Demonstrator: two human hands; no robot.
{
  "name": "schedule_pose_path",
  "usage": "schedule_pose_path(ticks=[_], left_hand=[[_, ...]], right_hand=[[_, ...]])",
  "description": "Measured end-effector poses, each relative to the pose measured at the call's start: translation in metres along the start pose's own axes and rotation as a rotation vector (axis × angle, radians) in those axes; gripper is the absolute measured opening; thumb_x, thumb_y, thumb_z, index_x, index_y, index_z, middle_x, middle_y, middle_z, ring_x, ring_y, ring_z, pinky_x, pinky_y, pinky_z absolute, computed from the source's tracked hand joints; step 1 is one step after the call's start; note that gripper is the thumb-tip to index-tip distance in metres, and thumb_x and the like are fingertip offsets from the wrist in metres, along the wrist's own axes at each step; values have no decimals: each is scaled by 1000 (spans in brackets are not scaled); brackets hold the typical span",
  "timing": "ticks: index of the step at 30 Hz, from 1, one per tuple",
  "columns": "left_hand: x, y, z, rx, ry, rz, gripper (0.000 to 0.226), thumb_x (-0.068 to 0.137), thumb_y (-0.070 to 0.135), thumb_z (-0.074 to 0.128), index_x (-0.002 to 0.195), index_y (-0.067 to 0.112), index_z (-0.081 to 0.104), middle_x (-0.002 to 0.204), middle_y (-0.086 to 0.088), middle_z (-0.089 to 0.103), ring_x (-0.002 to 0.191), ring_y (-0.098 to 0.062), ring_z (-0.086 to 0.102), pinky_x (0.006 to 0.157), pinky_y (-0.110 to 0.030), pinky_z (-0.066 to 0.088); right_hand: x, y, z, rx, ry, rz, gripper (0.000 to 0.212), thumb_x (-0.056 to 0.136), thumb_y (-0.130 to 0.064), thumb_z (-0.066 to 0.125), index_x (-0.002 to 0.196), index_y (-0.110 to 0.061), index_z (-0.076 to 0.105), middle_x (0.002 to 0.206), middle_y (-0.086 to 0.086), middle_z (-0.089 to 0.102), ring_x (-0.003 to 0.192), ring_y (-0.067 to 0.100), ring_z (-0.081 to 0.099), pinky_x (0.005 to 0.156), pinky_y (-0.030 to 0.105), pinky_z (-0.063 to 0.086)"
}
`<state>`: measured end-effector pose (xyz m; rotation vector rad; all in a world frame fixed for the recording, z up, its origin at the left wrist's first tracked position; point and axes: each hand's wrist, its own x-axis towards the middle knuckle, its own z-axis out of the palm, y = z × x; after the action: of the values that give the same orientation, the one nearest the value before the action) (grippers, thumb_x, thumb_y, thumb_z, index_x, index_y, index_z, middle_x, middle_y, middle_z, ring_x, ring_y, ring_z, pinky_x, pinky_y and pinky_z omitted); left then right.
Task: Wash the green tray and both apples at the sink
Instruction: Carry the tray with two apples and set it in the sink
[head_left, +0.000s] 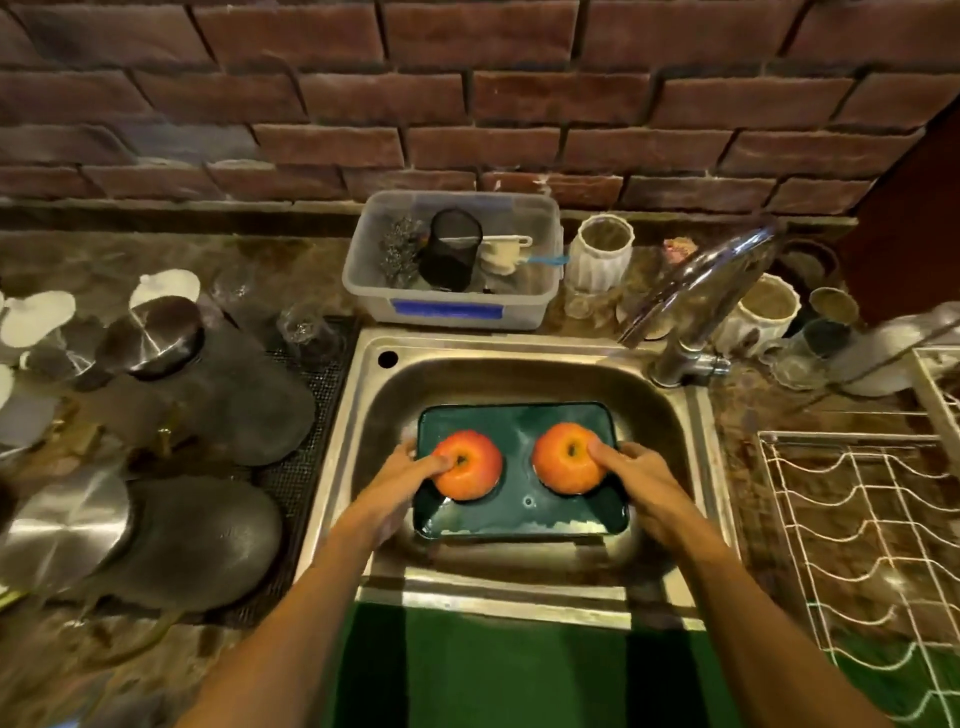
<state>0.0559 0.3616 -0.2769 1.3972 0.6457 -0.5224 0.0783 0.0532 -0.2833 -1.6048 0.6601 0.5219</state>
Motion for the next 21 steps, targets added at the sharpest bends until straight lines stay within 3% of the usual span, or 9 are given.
schedule_pose_path(ticks=[2,4,7,11,14,17,19,21], left_hand=[[16,-4,4,3,0,-24,48,81,11,79,122,17,55,105,-5,72,80,-9,73,59,-20,55],[31,-8,9,0,5,-52,52,85,6,74,132,10,52,119,-15,68,89,-16,71,66,-24,56],[53,-15,12,-27,21,-100,58,86,2,71,138,10,46,121,-17,67,99,-24,69,74,-30,56],[77,-23,8,-26,-15,-140,64,79,7,79,135,16,49,118,-14,69,105,-29,70,84,-40,56],[89,-29,6,-13,-32,-146,58,75,9,82,126,19,56,114,-12,72,104,-30,71,93,-44,56],[96,-37,4,12,-42,-134,45,81,5,78,118,23,59,109,-8,74,101,-28,72,93,-45,55],[98,-41,4,19,-54,-128,48,80,5,79,121,21,59,112,-10,72,105,-29,70,96,-46,54],[98,-44,4,28,-58,-123,52,72,11,82,117,24,60,114,-11,72,106,-28,70,95,-44,55]], right_hand=[[19,9,-1,-20,-19,8,68,53,-62,83,106,-23,65,94,-6,68,90,12,67,68,26,58],[35,22,-2,-2,-16,61,87,65,-54,82,134,-9,56,112,7,67,102,23,65,85,38,56],[51,34,0,51,-19,125,98,67,-48,82,146,-5,44,128,16,63,99,23,64,76,33,54],[68,46,3,100,-45,154,103,58,-49,85,144,-6,46,107,7,70,95,20,69,69,28,57],[74,55,3,114,-72,175,100,58,-51,87,141,-10,50,113,10,71,100,26,71,77,36,60],[77,63,3,121,-95,187,89,46,-59,91,121,-19,63,109,10,75,98,29,73,77,40,61],[80,68,3,135,-111,190,84,44,-59,92,115,-23,66,110,9,75,98,29,74,76,40,62],[82,71,5,133,-105,174,87,45,-61,92,118,-23,66,114,9,74,104,30,72,85,47,61]])
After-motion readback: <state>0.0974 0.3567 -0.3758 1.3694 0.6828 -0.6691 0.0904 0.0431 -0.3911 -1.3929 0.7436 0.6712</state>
